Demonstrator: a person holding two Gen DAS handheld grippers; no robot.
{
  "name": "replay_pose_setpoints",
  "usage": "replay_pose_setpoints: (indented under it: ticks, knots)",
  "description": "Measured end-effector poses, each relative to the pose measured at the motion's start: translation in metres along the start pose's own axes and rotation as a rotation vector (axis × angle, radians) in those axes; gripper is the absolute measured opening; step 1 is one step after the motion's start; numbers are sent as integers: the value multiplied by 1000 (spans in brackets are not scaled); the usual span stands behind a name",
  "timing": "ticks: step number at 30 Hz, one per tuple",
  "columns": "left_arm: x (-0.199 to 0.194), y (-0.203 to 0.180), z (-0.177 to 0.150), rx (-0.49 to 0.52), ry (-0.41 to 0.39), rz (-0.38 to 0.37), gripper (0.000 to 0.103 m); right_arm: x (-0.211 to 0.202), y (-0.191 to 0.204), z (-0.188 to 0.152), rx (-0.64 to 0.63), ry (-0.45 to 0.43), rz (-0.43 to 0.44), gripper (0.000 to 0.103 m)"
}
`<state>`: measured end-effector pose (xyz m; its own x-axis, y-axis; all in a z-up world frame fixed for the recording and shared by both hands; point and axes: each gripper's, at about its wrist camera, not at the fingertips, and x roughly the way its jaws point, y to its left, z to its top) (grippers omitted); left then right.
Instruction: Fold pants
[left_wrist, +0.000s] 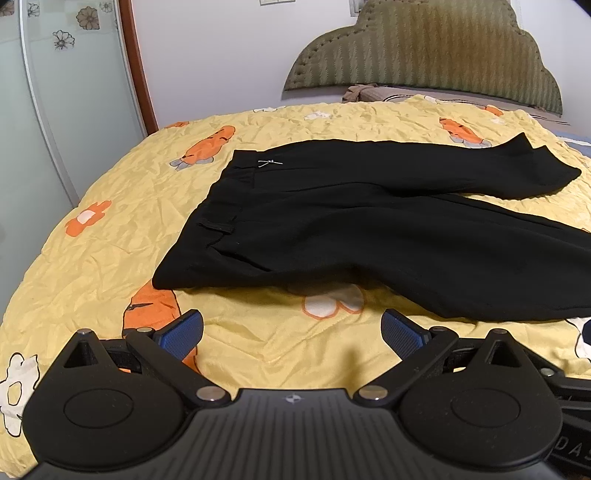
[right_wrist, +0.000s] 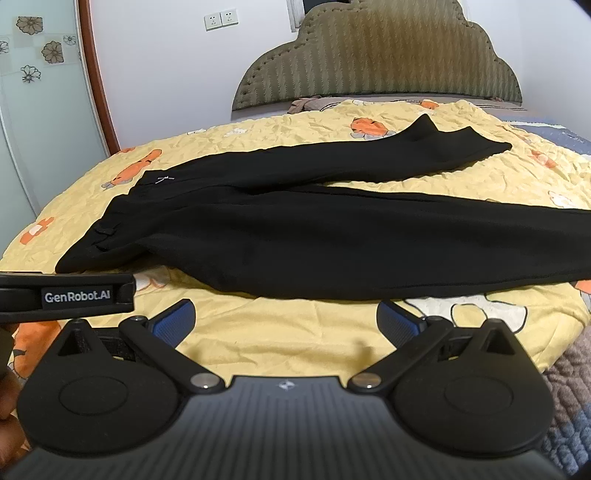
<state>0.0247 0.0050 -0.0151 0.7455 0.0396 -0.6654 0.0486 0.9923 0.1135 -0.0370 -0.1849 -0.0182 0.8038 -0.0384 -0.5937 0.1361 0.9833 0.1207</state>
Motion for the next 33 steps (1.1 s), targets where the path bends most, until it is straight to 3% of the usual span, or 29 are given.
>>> replay_pose_setpoints:
  ticks: [10,16,19,21,24,29,33]
  knots:
    - [26,8,20,-2,34,13,103,18,-10,22,-18,-3,-14,103]
    - [49,29,55,18,44,-34,103,38,-10,71,-144,-131,53,103]
    - [65,44,81,31,48,-60,103,65,-8,111,-214,-142,119,103]
    - [75,55,98,26,37,-39,103,90,-8,140,-253,-146,170,103]
    - [87,73,123,8,33,-55,103,136,-7,179,-316,-95,227,103]
    - [112,97,156,-17,12,-67,103,202,-2,221,-407,-35,279,103]
    - [141,101,177,30,17,-85,103,248,2,241,-482,5,338,100]
